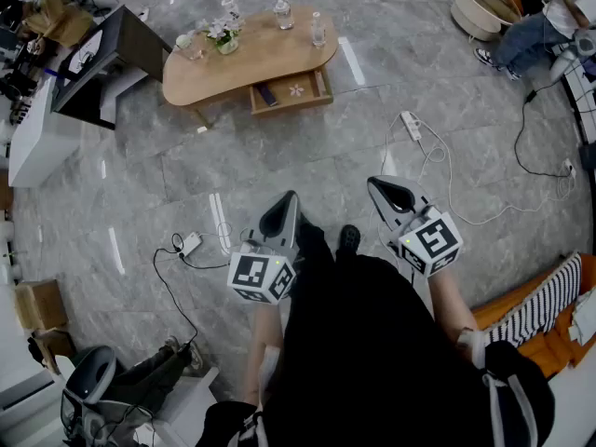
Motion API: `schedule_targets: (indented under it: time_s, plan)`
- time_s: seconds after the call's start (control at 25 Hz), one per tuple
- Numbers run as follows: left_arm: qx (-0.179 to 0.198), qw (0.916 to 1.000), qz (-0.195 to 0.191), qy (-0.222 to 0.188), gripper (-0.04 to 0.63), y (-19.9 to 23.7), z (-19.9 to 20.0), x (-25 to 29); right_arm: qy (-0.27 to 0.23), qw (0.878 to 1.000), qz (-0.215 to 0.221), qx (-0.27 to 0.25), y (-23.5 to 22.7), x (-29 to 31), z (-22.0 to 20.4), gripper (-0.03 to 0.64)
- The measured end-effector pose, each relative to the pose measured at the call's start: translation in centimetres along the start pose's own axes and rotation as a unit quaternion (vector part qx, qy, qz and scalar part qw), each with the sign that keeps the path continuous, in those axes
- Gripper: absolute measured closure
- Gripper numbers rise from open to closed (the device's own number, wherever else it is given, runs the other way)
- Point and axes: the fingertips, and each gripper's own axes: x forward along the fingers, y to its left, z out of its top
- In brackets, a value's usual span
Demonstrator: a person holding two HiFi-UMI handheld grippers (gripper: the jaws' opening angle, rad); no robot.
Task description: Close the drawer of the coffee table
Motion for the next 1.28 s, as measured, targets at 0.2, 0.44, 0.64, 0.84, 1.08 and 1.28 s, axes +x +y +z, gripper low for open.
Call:
schedule_targets:
  time_s: [0.2,0.44,0.64,0.84,1.08,1.28]
  plan:
    - [0.002,0.9999,0.014,0.001,0.581,0.4,-0.1,-1.5,-0.001,1.000,-0.003,-0.001,0.4,-0.4,0.2,0.604]
    - [0.003,0.9992,0.039,0.001,0.581,1.5,-0.3,-2.8,-0.012,1.000,-0.001,0.010,0.7,-0.4,0.5,0.604]
    - [0.008,0.9983,0.057,0.012,0.581,2.7,-1.1,-3.6,-0.022,0.999,-0.007,0.037,0.5,0.5,0.1,0.604]
    - [0.011,0.9977,0.061,0.028,0.581,5.3,-1.8,-4.3,-0.008,0.998,-0.010,0.061,0.4,2.5,-0.5,0.604]
    - [-0.009,0.9978,0.060,0.028,0.581,10.5,-1.6,-2.9,0.016,0.998,-0.019,0.052,0.2,6.7,-0.3,0.604]
    - [-0.009,0.9988,0.040,0.026,0.581,15.9,0.5,0.0,0.017,0.998,-0.035,0.049,-0.2,12.1,2.3,0.604]
